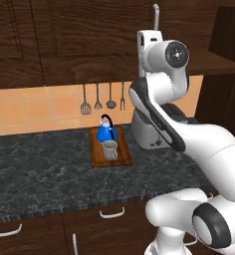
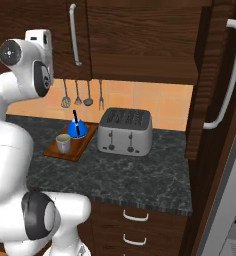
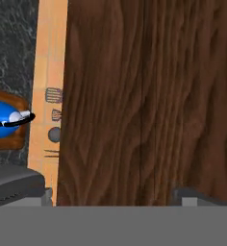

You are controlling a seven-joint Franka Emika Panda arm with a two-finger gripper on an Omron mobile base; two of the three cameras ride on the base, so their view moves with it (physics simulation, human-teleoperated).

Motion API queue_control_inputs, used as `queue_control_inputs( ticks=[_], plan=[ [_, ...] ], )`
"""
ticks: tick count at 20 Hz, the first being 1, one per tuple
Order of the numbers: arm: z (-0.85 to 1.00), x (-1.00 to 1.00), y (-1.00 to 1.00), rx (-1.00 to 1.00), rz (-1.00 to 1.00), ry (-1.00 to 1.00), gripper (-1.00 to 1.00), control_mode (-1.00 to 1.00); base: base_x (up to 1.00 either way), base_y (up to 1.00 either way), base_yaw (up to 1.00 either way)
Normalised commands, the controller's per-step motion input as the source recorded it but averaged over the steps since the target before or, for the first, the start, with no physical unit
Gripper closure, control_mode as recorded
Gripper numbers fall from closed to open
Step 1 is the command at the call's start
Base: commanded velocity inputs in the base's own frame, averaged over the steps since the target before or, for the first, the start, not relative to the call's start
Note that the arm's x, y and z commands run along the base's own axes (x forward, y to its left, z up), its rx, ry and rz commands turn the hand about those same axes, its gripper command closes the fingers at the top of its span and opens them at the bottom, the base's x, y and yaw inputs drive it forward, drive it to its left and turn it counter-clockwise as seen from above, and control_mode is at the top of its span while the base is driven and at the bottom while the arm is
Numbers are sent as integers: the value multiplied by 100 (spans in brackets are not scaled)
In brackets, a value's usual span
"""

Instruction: Pick the kettle from the counter and place it on the tray. Then pick the mug from the cabinet and place it on the tray. Then close the cabinet doors.

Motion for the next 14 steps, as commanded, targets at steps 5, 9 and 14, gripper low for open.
queue_control_inputs(
  ticks=[5, 9, 14],
  plan=[
    [4, -84, 0, 18, -4, 0, -100, -100, 0, 0, 0],
    [1, -89, 0, 26, -3, 0, -100, -100, 0, 0, 0],
    [0, -81, 0, 43, -25, 0, -100, -100, 0, 0, 0]
  ],
)
